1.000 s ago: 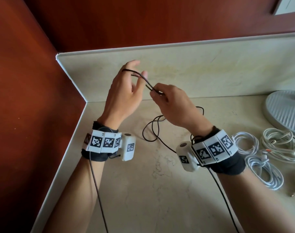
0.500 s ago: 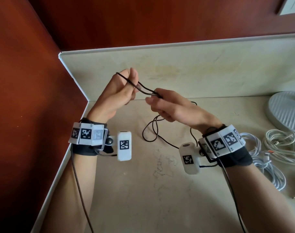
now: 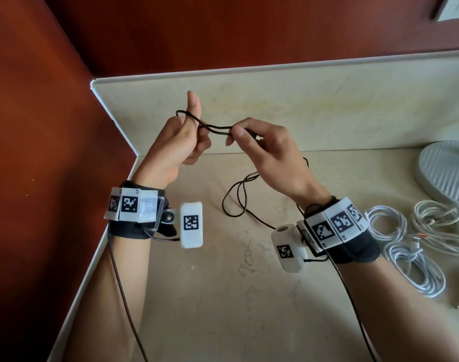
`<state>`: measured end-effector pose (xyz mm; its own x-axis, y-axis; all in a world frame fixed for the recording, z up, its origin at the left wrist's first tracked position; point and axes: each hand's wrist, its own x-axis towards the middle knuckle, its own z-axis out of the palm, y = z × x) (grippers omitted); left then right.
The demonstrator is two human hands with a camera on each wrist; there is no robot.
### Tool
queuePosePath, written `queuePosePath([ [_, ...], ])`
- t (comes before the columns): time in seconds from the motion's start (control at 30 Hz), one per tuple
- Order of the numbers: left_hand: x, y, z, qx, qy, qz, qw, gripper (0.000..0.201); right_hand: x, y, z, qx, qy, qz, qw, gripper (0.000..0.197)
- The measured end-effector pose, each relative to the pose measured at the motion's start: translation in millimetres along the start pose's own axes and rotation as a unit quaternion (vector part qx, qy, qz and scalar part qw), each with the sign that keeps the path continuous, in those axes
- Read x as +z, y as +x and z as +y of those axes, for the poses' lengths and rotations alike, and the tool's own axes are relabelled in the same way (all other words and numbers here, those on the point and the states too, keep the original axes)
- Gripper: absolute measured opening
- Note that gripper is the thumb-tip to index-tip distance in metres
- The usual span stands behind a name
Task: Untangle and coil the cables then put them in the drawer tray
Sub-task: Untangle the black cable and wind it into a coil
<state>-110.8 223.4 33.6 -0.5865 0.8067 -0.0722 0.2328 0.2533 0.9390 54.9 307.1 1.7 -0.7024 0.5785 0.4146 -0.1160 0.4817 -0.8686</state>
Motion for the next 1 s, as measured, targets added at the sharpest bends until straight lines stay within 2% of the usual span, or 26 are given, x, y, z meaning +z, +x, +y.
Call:
queuePosePath([
  [0.07,-2,1,0,-0.013,0.000,0.017,1.000,0.074,5,-1,4,-0.018,-0.025,0.029,0.999,0.019],
  [0.2,-4,2,-1,-0.025,-0.007,0.030,0.999,0.069,12,-3,7,-0.038,-0.016,0.103,0.994,0.023],
  [0.33,-4,4,-4,-0.028,-0.030,0.031,0.999,0.067,12,-5,4,-0.067,-0.047,0.116,0.990,0.013],
  [0.43,-1,4,-4,-0.003,-0.045,0.031,0.998,0.064,11,-7,5,-0.077,-0.093,0.131,0.984,0.010],
  [0.53,5,1,-4,0.053,-0.041,0.011,0.998,0.064,10,-6,9,-0.043,-0.126,0.141,0.981,0.007],
  [0.63,11,-3,-2,0.089,-0.035,-0.034,0.995,0.065,7,-4,13,-0.011,-0.128,0.141,0.982,0.003],
  [0.8,18,-7,-4,0.125,-0.032,-0.111,0.985,0.075,2,-3,15,0.040,-0.170,0.124,0.977,0.027],
  [0.9,19,-5,-6,0.113,-0.015,-0.106,0.988,0.061,1,-4,14,0.050,-0.231,0.068,0.969,0.023],
  [1.0,23,-2,-10,0.083,0.002,-0.074,0.994,0.064,3,-4,13,0.045,-0.296,0.048,0.953,0.011],
])
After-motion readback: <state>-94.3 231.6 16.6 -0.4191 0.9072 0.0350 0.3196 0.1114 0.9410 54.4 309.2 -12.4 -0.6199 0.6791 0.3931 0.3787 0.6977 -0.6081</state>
